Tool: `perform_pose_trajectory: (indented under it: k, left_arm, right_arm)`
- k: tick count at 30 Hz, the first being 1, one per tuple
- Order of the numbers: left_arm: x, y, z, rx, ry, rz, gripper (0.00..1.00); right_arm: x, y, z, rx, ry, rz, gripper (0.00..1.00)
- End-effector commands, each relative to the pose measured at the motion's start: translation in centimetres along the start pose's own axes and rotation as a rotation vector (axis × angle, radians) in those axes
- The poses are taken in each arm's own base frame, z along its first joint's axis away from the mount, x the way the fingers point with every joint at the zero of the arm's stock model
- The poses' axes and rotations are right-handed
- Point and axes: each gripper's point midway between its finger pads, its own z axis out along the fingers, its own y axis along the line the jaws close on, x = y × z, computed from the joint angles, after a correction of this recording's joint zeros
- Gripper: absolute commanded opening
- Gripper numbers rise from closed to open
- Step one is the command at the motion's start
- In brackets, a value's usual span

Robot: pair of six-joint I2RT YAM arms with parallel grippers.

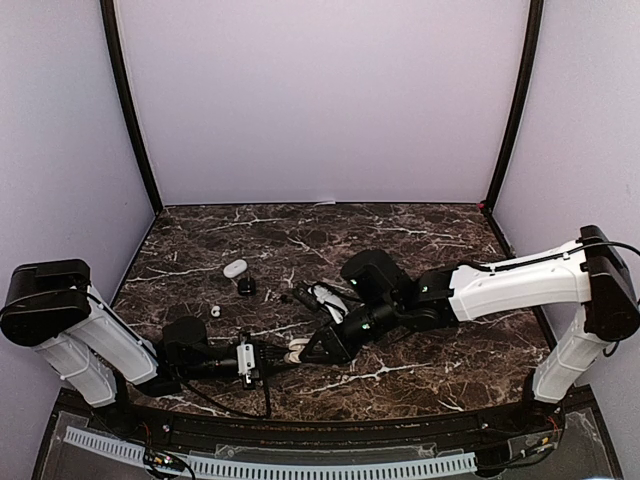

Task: Insert the wireless bluetooth earbuds into the charging case
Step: Insert the left earbud into the left side groove of the charging case, then pick up the right earbud from the center of the board.

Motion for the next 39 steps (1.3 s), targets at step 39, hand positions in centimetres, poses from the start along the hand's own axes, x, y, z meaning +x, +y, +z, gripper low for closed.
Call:
perform_pose_trajectory:
  k: [39]
  left_arm:
    - [-0.5,8.0,-1.1,-0.308,-0.003,-0.268,0.13]
  right_arm:
    - [6.4,-17.5,-14.3,0.778,-0.497,0.403,0.35]
